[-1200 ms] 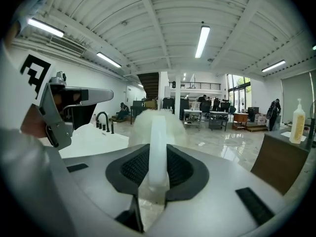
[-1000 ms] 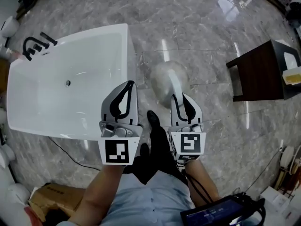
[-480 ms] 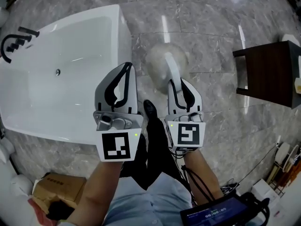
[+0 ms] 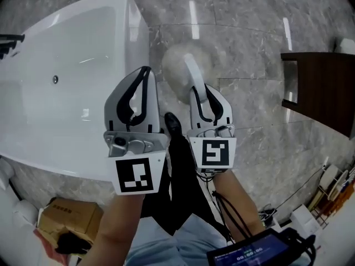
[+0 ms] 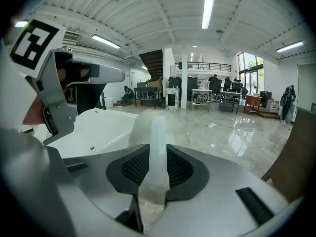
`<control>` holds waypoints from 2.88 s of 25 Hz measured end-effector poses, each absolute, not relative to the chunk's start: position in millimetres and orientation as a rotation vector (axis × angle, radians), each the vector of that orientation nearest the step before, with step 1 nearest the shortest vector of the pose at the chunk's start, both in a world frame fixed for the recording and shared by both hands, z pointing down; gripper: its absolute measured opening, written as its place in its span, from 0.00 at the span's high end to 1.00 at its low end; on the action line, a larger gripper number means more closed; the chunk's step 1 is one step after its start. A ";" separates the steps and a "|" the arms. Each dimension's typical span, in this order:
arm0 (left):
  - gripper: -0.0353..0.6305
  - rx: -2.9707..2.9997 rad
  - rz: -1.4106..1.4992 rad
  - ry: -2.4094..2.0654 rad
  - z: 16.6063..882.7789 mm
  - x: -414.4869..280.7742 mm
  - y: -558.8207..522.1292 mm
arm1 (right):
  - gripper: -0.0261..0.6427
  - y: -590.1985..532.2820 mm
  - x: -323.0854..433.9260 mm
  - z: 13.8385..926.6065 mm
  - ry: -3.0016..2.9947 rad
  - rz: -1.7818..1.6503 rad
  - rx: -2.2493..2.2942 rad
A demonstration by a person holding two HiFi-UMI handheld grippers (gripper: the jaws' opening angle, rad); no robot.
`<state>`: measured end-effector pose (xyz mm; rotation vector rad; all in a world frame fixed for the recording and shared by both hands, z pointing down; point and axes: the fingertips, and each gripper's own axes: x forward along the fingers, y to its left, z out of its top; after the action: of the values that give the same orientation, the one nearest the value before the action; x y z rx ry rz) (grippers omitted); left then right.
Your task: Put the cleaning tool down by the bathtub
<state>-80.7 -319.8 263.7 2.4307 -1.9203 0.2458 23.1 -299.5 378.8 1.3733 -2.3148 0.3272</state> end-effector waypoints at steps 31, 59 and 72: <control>0.92 2.253 0.317 -2.002 508.5 -103.4 -381.2 | 0.82 -329.4 10.3 644.3 -2.163 0.552 1.289; 0.92 2.128 0.267 -2.085 618.6 -117.2 -363.4 | 0.82 -313.6 -10.6 795.6 -2.142 0.595 1.221; 0.92 2.124 0.254 -2.124 646.0 -116.2 -357.5 | 0.81 -303.1 -21.1 868.3 -2.113 0.629 1.172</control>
<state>-116.2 -357.5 646.0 2.1242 -2.1245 0.2544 -21.1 -303.1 868.3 1.1715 -2.1133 0.6289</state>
